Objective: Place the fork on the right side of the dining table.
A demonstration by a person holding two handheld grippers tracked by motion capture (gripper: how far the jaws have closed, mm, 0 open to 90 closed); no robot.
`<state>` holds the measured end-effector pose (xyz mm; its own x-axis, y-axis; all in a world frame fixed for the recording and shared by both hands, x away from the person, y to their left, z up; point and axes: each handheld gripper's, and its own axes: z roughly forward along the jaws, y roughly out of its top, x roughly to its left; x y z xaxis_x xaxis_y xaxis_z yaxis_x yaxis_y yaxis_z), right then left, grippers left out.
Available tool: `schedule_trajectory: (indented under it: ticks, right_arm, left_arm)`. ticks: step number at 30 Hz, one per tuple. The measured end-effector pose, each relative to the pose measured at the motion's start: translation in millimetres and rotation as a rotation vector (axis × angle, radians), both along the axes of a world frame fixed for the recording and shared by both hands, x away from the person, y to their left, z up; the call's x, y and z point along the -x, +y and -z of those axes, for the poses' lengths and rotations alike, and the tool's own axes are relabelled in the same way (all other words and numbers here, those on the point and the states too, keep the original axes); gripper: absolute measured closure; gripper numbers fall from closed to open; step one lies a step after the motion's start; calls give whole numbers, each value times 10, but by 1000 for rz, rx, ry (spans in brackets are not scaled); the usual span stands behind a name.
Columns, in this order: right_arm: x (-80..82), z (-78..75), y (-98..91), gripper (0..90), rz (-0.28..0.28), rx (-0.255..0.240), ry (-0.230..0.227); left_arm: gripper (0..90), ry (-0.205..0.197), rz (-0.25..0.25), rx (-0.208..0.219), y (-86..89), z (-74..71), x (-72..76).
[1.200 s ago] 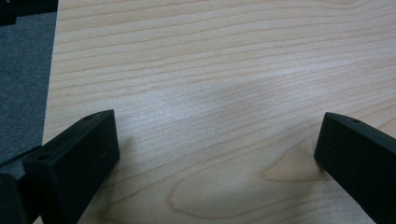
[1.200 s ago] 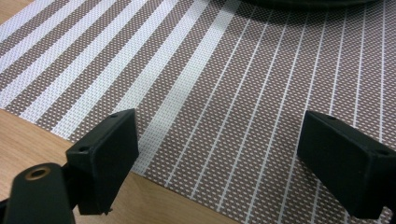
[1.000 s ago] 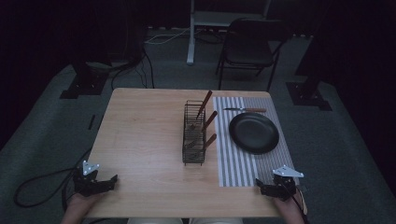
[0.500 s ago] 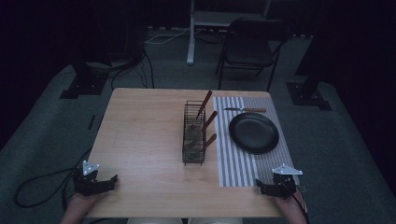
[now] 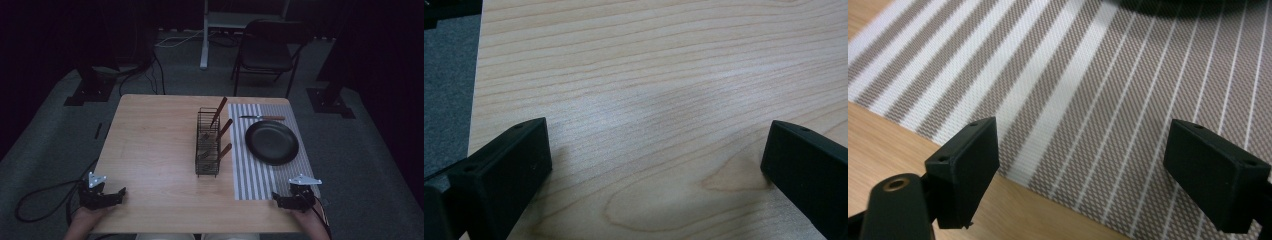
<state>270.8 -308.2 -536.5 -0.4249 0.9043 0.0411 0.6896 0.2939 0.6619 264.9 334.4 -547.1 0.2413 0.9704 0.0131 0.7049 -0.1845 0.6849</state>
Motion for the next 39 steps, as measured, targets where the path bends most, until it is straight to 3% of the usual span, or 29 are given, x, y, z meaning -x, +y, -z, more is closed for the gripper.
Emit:
schedule_trajectory:
  ticks: [14,39]
  right_arm:
    - [-174,-229,180,153,-45,-76,-34]
    - [-659,-652,426,164,-80,-94,-99]
  left_arm:
    - [0,0,0,0,0,0,0]
    - [0,0,0,0,0,0,0]
